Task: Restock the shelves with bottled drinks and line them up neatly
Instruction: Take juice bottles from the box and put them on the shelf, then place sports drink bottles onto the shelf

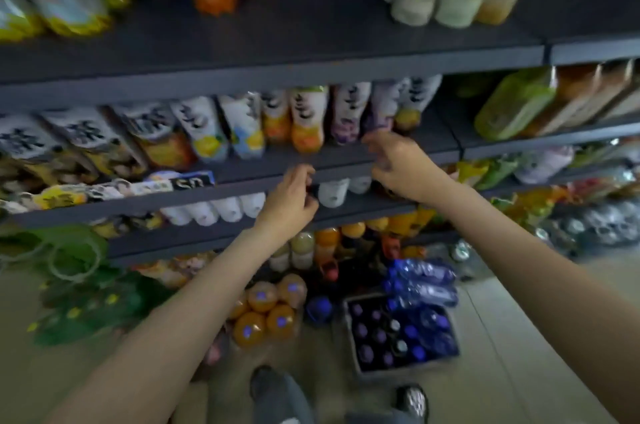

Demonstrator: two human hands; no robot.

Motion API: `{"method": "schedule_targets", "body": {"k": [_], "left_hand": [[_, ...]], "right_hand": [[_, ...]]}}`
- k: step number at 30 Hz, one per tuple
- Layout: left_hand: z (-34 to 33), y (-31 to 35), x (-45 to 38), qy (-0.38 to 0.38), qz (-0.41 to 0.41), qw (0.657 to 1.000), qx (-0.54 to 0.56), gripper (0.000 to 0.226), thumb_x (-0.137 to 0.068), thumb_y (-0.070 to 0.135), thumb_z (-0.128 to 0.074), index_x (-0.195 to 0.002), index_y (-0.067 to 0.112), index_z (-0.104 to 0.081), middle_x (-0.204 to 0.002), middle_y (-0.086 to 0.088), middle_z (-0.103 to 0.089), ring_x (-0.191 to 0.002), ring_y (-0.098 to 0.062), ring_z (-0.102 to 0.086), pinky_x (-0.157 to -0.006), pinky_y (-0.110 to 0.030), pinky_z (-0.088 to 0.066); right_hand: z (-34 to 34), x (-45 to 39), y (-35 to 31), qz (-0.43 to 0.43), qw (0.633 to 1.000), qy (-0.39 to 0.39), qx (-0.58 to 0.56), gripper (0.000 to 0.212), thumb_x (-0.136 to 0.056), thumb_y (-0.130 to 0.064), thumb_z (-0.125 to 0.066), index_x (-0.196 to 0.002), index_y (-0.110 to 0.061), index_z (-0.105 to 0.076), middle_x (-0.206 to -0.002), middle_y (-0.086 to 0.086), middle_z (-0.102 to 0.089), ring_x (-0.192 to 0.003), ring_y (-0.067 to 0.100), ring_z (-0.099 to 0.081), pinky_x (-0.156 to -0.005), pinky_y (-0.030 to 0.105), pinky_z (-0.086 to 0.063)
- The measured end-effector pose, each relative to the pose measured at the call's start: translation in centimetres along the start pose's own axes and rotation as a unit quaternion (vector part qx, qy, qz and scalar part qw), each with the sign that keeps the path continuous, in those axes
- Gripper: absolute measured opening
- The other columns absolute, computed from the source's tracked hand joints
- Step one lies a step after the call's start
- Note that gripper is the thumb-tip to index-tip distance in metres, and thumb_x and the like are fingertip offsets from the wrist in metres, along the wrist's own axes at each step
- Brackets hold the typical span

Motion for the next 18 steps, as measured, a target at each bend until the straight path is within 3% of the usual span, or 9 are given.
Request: {"method": "schedule_targets", "body": {"k": [2, 4, 7, 11, 14, 18], "left_hand": [[-7.3, 0.0, 0.6, -0.113, 0.058, 0.992, 0.002, 0.042, -0.087, 0.011, -0.055, -0.126, 0.009, -0.042, -0.117, -0.008, -0.050, -0.100, -0.027, -0.054, -0.086, -0.036, -0.044], [-13.4, 0.3, 1.5, -0.150, 0.099, 0.984, 0.012, 0.039, -0.086, 0.010, -0.056, -0.123, 0.006, -0.044, -0.110, -0.011, -0.055, -0.099, -0.029, -0.056, -0.087, -0.037, -0.045], [-21.3, 0.4, 2.9, -0.151, 0.179, 0.971, 0.042, 0.034, -0.084, 0.005, -0.056, -0.117, 0.003, -0.047, -0.100, -0.013, -0.060, -0.092, -0.032, -0.060, -0.084, -0.039, -0.047], [-30.4, 0.8, 3.8, -0.169, 0.236, 0.956, 0.047, 0.035, -0.084, 0.004, -0.057, -0.117, 0.000, -0.047, -0.100, -0.013, -0.059, -0.093, -0.033, -0.059, -0.082, -0.038, -0.046], [-35.7, 0.6, 3.5, -0.178, 0.252, 0.950, 0.056, 0.038, -0.084, 0.003, -0.057, -0.119, 0.001, -0.046, -0.104, -0.013, -0.061, -0.094, -0.034, -0.060, -0.083, -0.039, -0.047], [-42.1, -1.6, 2.5, -0.183, 0.266, 0.944, 0.061, 0.041, -0.084, 0.003, -0.058, -0.122, 0.001, -0.043, -0.096, -0.009, -0.061, -0.091, -0.033, -0.061, -0.082, -0.038, -0.047]], "right_hand": [[-2.9, 3.4, 7.8, -0.068, 0.995, -0.070, 0.012, 0.045, -0.083, -0.006, -0.059, -0.126, 0.001, -0.048, -0.117, 0.022, -0.055, -0.106, 0.036, -0.055, -0.089, 0.034, -0.039], [-5.6, 7.0, 15.1, -0.114, 0.984, -0.134, 0.016, 0.043, -0.084, -0.008, -0.059, -0.125, 0.002, -0.048, -0.117, 0.023, -0.056, -0.109, 0.036, -0.054, -0.088, 0.035, -0.038], [-9.7, 12.1, 24.9, -0.149, 0.965, -0.213, 0.020, 0.038, -0.087, -0.009, -0.055, -0.123, 0.001, -0.049, -0.116, 0.022, -0.058, -0.109, 0.036, -0.054, -0.080, 0.034, -0.037], [-14.8, 17.4, 35.4, -0.215, 0.934, -0.284, 0.029, 0.040, -0.089, -0.016, -0.054, -0.125, -0.003, -0.045, -0.117, 0.021, -0.058, -0.109, 0.035, -0.054, -0.085, 0.036, -0.041], [-18.6, 18.7, 40.7, -0.231, 0.926, -0.298, 0.037, 0.037, -0.089, -0.020, -0.056, -0.121, -0.002, -0.048, -0.125, 0.018, -0.051, -0.116, 0.033, -0.048, -0.088, 0.033, -0.038], [-24.4, 17.4, 46.3, -0.230, 0.926, -0.293, 0.068, 0.053, -0.088, -0.024, -0.060, -0.133, -0.005, -0.039, -0.135, 0.017, -0.042, -0.126, 0.031, -0.038, -0.096, 0.031, -0.032]]}}
Point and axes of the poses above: each hand's wrist, its own x-axis away from the middle knuckle, its own z-axis out of the back of the hand, y = z × x, the point moved 8 cm from there along -x, towards the middle knuckle
